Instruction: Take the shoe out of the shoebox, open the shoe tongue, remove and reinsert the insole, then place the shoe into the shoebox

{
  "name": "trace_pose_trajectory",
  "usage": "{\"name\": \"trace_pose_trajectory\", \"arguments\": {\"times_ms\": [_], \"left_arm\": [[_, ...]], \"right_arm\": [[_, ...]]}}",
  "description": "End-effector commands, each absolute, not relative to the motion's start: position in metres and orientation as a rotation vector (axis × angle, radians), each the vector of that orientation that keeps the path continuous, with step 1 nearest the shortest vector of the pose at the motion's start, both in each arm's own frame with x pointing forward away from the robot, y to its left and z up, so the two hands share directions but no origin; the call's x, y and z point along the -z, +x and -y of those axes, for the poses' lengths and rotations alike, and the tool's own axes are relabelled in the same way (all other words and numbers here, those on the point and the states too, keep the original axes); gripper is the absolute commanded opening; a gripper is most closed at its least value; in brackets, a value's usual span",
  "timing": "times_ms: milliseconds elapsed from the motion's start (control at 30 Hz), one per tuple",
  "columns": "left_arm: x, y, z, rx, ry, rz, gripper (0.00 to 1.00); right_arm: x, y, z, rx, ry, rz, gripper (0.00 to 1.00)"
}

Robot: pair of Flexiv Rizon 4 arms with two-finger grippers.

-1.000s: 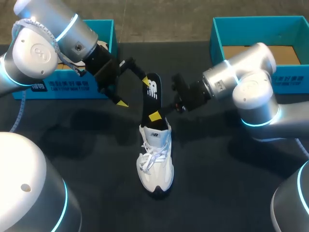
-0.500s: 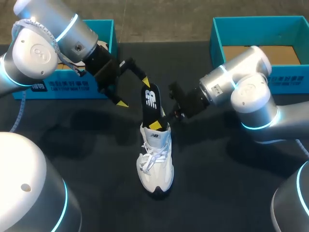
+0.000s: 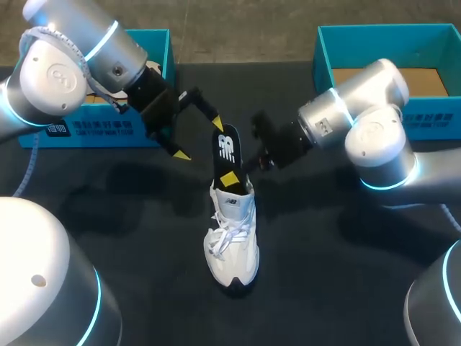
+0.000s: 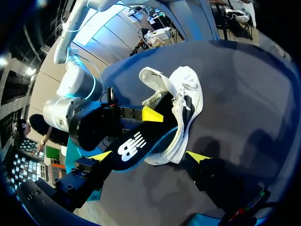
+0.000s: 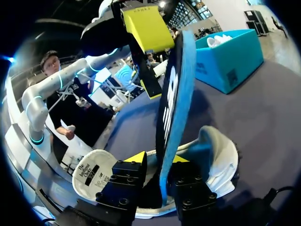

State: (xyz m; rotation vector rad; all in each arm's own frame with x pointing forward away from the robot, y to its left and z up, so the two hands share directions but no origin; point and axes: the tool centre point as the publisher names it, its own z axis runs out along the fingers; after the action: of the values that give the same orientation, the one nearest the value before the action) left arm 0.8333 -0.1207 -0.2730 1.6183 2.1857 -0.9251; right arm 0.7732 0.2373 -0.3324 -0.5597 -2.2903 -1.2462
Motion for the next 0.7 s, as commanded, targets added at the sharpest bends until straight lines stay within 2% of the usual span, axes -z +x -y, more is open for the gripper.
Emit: {"name": "trace_pose_trajectory", "arguments": {"times_ms": [33,100,167,200,700], "left_arm": [[0.273,0.836,0.122,0.921,1.624,-2.189,1.0],[0.274,0.835,0.123,0.92,1.627,-2.188,1.0],[0.273,0.835,0.123,0.917,1.63,-2.187,1.0],[0.273,0.835,0.124,0.917,1.632,-2.186,1.0],[0.273,0.833,0.125,0.901,1.638,-2.184,1.0]], "right_arm": [[0.331,0.779,-0.238,1.236,-0.555,2.299,0.24],[0.333,0.783,-0.239,1.23,-0.543,2.3,0.2],[0.335,0.785,-0.239,1.222,-0.541,2.297,0.03],[0.335,0.786,-0.239,1.219,-0.542,2.297,0.0],[0.356,0.753,-0.239,1.094,-0.588,2.24,0.0]]}}
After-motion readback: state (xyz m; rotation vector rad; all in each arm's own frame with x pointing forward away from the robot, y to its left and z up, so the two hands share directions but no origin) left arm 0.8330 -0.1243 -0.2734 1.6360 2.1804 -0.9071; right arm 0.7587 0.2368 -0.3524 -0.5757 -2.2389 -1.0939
